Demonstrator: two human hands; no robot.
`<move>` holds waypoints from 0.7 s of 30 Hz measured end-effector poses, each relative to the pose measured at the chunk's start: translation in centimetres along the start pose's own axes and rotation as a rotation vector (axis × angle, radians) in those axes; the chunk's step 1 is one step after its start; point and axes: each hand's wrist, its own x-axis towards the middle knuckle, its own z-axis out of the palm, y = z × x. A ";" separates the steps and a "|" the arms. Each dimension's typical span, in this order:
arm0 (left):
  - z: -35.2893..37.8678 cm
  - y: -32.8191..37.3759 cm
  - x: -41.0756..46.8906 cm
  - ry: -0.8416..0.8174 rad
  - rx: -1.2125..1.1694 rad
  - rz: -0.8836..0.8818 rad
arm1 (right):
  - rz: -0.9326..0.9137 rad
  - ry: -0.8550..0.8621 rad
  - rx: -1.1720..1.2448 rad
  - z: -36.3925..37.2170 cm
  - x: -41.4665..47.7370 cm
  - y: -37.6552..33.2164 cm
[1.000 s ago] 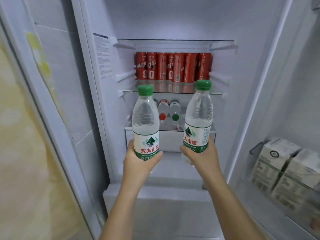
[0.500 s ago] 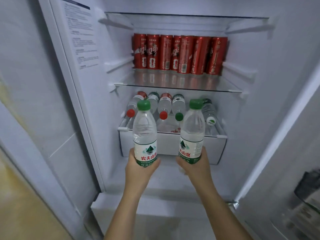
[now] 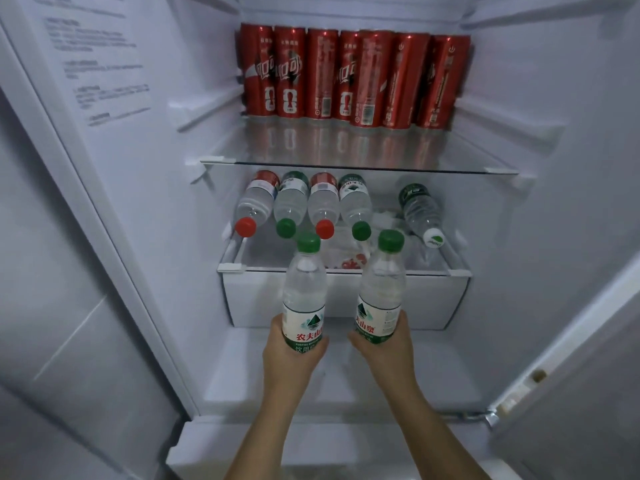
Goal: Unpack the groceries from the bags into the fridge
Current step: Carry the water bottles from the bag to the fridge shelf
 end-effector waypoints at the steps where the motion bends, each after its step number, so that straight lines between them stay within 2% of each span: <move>1: 0.1 -0.3 0.2 -0.009 0.006 -0.004 | -0.001 0.000 -0.004 0.1 0.1 0.3; 17: -0.7 -0.6 1.2 -0.123 0.045 0.038 | 0.010 -0.042 0.007 0.1 0.0 1.6; 21: -2.2 0.9 1.0 -0.067 -0.009 0.110 | -0.058 0.004 0.049 -1.6 -0.4 -1.0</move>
